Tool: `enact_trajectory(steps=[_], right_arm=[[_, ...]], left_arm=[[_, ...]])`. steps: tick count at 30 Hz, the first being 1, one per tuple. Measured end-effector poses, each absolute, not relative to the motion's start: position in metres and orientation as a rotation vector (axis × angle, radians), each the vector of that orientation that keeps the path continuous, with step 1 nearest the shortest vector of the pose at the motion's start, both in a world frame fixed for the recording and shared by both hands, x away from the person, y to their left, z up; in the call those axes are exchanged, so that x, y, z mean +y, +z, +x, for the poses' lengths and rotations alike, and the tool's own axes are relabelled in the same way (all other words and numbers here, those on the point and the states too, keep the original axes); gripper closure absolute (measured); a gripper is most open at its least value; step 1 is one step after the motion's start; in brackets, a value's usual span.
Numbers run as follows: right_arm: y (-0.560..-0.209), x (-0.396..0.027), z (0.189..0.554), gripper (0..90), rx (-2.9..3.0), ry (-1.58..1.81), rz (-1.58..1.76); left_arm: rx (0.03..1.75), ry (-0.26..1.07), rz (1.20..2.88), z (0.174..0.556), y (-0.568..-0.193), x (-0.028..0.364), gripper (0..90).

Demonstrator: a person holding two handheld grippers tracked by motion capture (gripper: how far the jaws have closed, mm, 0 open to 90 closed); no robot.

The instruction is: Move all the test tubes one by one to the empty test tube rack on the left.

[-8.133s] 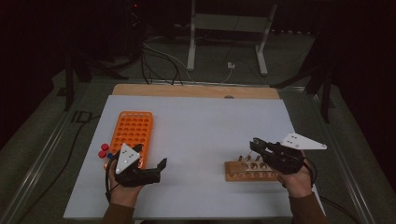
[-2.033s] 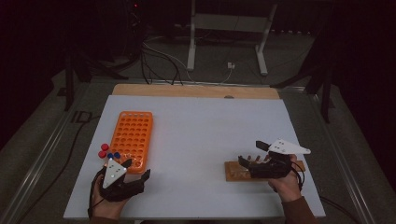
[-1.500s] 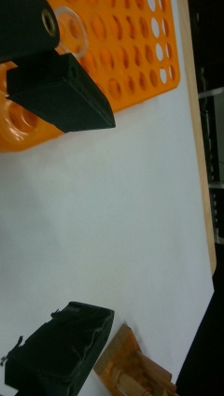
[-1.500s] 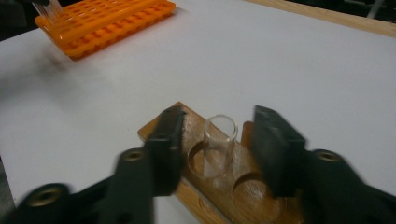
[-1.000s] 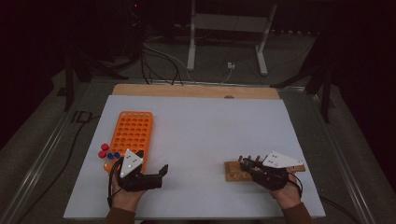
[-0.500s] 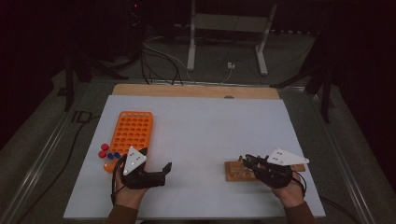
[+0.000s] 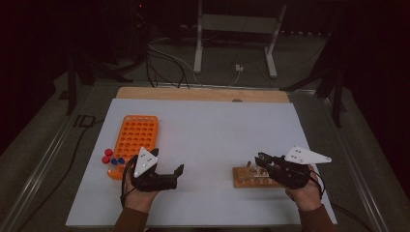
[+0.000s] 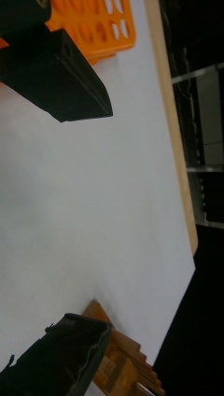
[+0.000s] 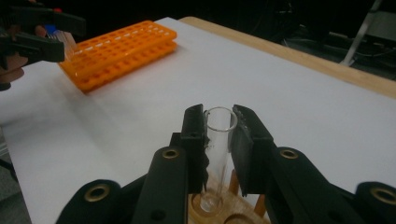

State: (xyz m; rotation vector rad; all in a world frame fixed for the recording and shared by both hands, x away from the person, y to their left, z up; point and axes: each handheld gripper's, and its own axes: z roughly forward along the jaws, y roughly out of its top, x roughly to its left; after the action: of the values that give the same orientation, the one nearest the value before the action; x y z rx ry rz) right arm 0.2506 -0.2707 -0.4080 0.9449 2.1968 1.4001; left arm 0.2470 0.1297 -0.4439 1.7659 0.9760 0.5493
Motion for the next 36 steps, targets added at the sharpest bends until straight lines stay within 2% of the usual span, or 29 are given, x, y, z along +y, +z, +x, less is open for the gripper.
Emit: enact_trajectory(steps=[7,24,29,32,36], right_arm=[[-0.393,-0.266,0.257,76.2,2.160,1.424,0.944],[-0.395,-0.210,0.276,76.1,2.228,1.480,0.909],[-0.397,-0.195,0.279,76.1,2.250,1.494,0.896],[-0.398,-0.188,0.280,76.1,2.261,1.508,0.893],[-0.398,-0.179,0.279,76.1,2.279,1.520,0.876]], left_arm=[[0.926,0.543,1.757,0.252,-0.434,0.113,2.6],[0.816,0.473,1.786,0.260,-0.434,0.062,9.0],[0.791,0.461,1.795,0.262,-0.434,0.051,16.2],[0.778,0.453,1.809,0.261,-0.434,0.044,17.4],[0.763,0.464,1.825,0.261,-0.436,0.037,30.9]])
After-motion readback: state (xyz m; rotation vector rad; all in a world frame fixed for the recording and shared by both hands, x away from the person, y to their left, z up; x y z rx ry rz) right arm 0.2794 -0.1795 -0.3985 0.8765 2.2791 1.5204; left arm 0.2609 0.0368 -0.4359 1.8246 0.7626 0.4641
